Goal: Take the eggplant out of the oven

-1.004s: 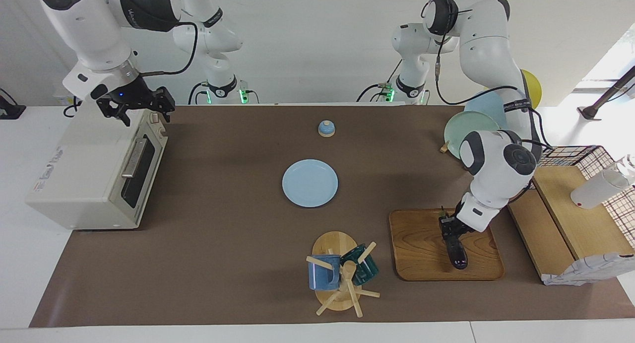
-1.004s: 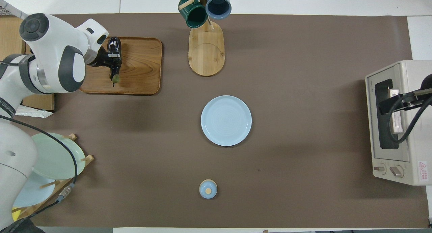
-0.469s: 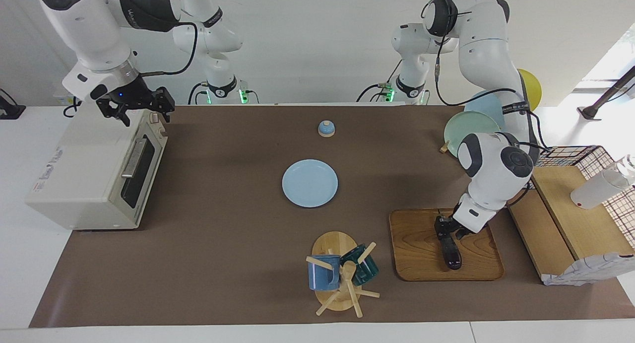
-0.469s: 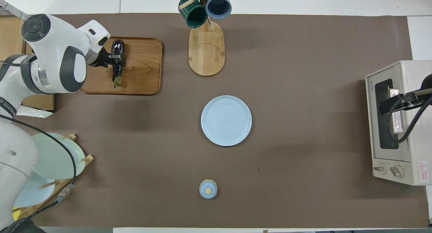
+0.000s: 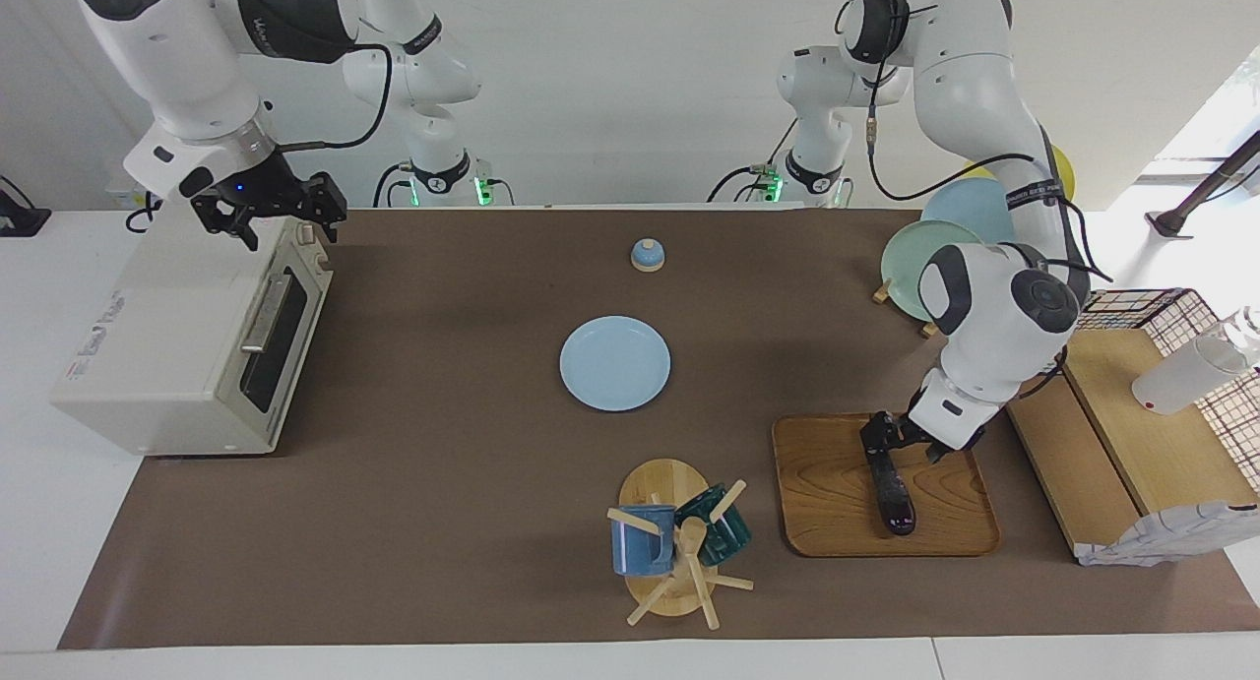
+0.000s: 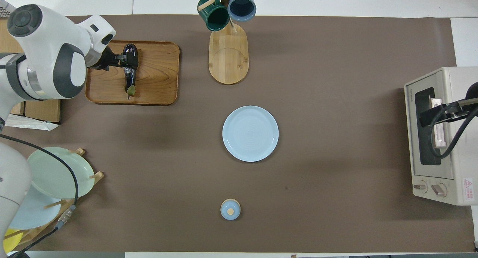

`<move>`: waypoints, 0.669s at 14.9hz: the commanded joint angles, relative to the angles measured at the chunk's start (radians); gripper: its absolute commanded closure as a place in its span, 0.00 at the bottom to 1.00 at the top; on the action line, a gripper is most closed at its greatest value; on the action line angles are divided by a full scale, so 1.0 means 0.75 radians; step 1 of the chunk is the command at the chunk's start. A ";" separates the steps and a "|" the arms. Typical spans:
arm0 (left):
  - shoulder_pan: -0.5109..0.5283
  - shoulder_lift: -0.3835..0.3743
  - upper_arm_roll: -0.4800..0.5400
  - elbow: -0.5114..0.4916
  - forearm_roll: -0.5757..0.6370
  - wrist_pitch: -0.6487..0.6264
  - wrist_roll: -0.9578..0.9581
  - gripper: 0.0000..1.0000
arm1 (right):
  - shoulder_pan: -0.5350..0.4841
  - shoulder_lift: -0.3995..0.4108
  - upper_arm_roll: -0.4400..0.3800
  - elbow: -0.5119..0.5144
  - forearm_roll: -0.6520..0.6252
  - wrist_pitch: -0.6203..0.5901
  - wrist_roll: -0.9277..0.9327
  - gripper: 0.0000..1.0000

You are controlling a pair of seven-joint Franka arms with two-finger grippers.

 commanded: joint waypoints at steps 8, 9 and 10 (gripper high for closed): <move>0.021 -0.490 0.004 -0.083 0.013 -0.464 -0.026 0.00 | -0.011 -0.011 0.003 -0.001 0.041 -0.012 0.014 0.00; 0.023 -0.567 0.004 -0.124 0.017 -0.513 -0.024 0.00 | -0.011 -0.011 0.003 -0.001 0.041 -0.012 0.014 0.00; 0.023 -0.623 0.004 -0.154 0.019 -0.554 -0.024 0.00 | -0.011 -0.011 0.003 -0.001 0.041 -0.012 0.014 0.00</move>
